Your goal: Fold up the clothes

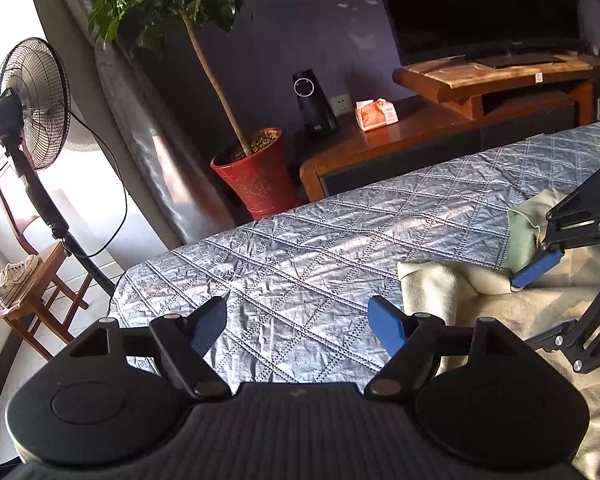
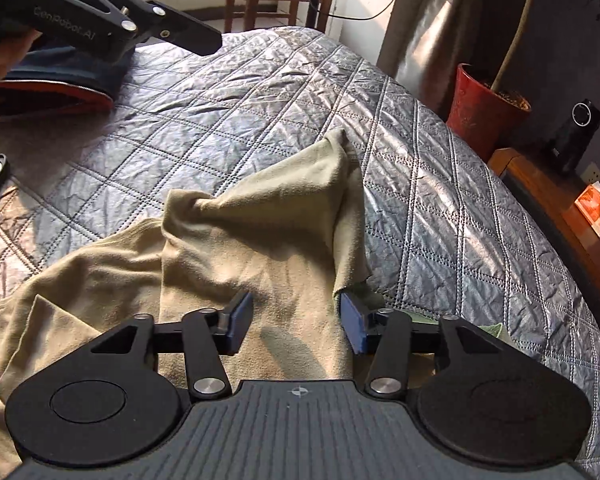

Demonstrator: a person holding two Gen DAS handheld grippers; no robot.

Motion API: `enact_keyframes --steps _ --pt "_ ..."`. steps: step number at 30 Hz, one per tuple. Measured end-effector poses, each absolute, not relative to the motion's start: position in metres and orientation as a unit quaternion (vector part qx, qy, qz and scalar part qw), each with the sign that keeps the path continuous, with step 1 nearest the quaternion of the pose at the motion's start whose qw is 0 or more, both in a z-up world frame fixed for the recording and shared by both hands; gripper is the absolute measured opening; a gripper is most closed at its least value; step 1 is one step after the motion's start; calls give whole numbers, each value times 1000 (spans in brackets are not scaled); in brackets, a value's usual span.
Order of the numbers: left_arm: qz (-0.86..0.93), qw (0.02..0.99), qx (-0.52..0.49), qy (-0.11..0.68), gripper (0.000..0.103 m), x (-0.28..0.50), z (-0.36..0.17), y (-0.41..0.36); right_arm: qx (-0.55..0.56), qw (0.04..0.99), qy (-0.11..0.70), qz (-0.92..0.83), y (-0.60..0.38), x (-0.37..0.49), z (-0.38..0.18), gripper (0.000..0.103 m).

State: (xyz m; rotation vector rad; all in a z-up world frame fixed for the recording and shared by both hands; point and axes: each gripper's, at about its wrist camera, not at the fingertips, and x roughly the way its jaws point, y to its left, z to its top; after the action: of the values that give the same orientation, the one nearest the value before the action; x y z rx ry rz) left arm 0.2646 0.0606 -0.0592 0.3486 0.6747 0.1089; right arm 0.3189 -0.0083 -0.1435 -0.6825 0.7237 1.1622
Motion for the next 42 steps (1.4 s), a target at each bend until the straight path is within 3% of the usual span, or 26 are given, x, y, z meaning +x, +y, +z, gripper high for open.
enact_keyframes --steps 5,8,12,17,18,19,20,25,27,32,34,35,41,42 --pt "49 928 165 331 75 264 -59 61 -102 752 374 534 -23 372 -121 64" --pt "47 928 168 330 75 263 -59 59 -56 786 397 471 -24 405 -123 66" --pt "45 928 167 329 76 263 -58 58 68 738 507 440 -37 452 -154 64" --pt "44 928 167 329 77 263 -58 57 65 704 541 455 -25 444 -178 63" --pt "43 928 169 329 77 263 -58 56 62 710 534 454 -22 443 -178 58" --pt "41 928 171 329 77 263 -59 55 59 715 526 456 -20 442 -176 35" --pt "39 927 174 329 77 262 -59 53 61 721 507 468 -19 439 -169 25" --pt "37 927 176 329 78 262 -60 52 -24 777 376 505 -12 415 -117 13" --pt "40 928 174 328 78 262 -59 53 -47 780 373 499 -7 414 -109 13" --pt "42 928 172 327 80 262 -58 55 -96 765 389 504 20 406 -112 41" --pt "45 928 172 328 81 262 -58 56 -124 760 392 503 38 399 -114 71" --pt "46 928 172 328 81 262 -58 57 -141 758 389 505 49 394 -114 75" --pt "63 930 157 325 83 263 -53 68 -274 724 373 511 114 378 -123 70" --pt "63 931 155 325 83 263 -52 68 -301 721 374 500 119 376 -131 61"
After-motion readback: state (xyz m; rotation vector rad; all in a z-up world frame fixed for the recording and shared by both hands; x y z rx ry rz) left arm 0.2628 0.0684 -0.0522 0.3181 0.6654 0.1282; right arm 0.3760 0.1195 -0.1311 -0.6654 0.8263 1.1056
